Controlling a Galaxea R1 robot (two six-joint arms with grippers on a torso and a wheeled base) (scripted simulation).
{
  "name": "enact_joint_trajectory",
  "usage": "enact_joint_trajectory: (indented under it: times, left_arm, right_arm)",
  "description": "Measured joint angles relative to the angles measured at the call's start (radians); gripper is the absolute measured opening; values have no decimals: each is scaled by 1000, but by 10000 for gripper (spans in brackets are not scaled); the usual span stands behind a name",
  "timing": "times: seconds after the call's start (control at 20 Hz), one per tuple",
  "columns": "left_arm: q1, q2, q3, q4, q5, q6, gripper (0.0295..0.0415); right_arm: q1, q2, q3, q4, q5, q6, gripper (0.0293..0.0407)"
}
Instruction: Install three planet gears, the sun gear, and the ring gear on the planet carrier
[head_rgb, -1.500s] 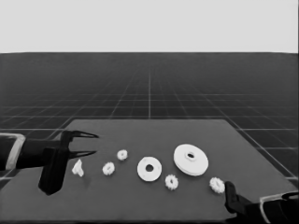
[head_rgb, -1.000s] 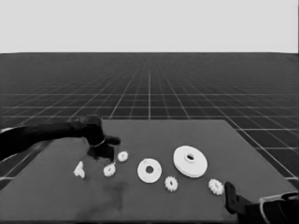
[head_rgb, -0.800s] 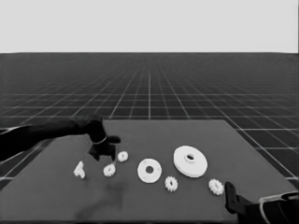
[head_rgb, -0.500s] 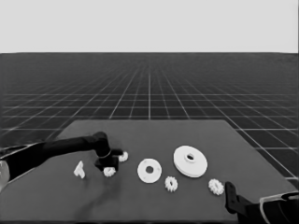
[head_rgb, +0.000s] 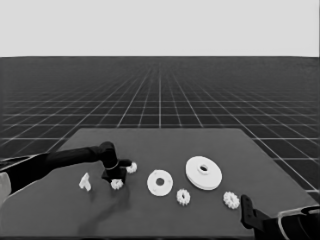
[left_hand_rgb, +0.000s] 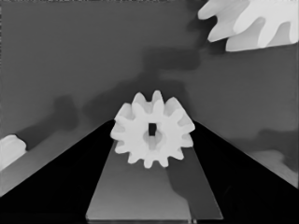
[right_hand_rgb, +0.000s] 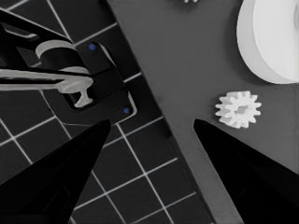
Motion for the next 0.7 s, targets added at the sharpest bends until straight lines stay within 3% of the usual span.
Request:
enact_joint_trajectory:
  times: [0.2, 0.3, 0.4, 0.7]
  left_arm:
    - [0, 0, 0, 0, 0, 0, 312]
    - [-123, -44, 112, -105, 76, -48, 312]
    - [-177, -51, 132, -150, 97, -56, 312]
    - [-202, -53, 136, -174, 107, -58, 312]
  right_arm:
    - [0, 0, 0, 0, 0, 0, 385]
    - [0, 0, 0, 0, 0, 0, 385]
    - [0, 0, 0, 0, 0, 0, 385]
    - [0, 0, 0, 0, 0, 0, 385]
